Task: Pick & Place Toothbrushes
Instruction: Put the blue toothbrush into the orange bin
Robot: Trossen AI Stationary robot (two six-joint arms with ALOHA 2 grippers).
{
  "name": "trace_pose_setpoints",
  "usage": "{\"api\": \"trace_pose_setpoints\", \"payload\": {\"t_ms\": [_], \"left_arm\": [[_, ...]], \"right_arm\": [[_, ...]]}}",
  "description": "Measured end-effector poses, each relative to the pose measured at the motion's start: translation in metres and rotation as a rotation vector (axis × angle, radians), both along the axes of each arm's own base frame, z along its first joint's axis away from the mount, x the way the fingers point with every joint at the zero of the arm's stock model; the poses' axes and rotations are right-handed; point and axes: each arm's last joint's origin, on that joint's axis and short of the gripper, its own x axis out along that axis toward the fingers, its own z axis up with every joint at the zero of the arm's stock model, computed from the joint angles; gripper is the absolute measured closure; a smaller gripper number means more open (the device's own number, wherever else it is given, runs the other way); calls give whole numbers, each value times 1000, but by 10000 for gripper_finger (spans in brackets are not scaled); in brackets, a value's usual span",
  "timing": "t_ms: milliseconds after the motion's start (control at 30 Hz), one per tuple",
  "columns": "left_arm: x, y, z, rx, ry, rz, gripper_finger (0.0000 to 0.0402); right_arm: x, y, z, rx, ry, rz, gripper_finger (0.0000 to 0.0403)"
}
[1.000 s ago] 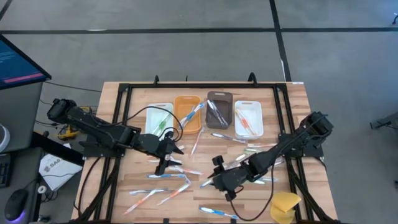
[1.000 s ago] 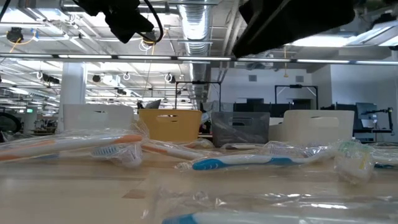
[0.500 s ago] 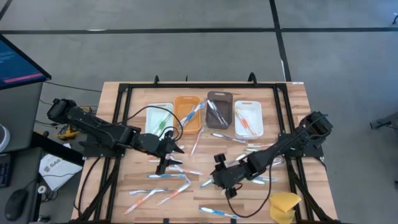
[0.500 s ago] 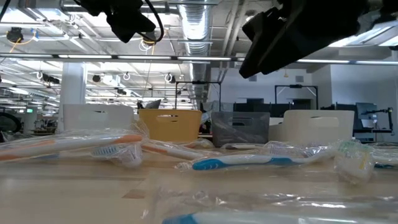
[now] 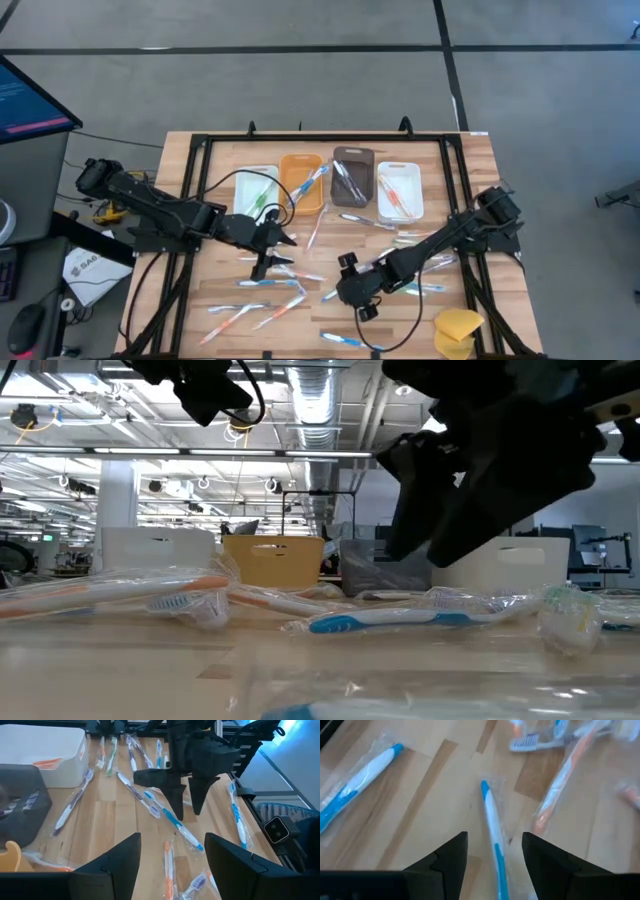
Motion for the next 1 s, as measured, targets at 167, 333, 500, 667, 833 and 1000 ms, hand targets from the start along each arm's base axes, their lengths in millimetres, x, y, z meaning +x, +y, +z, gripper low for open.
{"api": "trace_pose_setpoints", "payload": {"t_ms": [167,333,500,667,833,1000], "left_arm": [[0,0,0,0,-1,0,188],[0,0,0,2,-1,-2,188],[0,0,0,4,0,-7,188],[0,0,0,5,0,-7,188],[0,0,0,5,0,-7,188],[0,0,0,5,-2,-6,188]], "right_arm": [[1,-6,-3,-11,25,-18,216],[7,-10,-26,7,95,-14,213],[11,-14,-34,70,131,-15,218],[13,-16,-34,78,131,-11,241],[13,-16,-34,73,125,14,306],[13,-16,-34,78,127,20,386]]}}
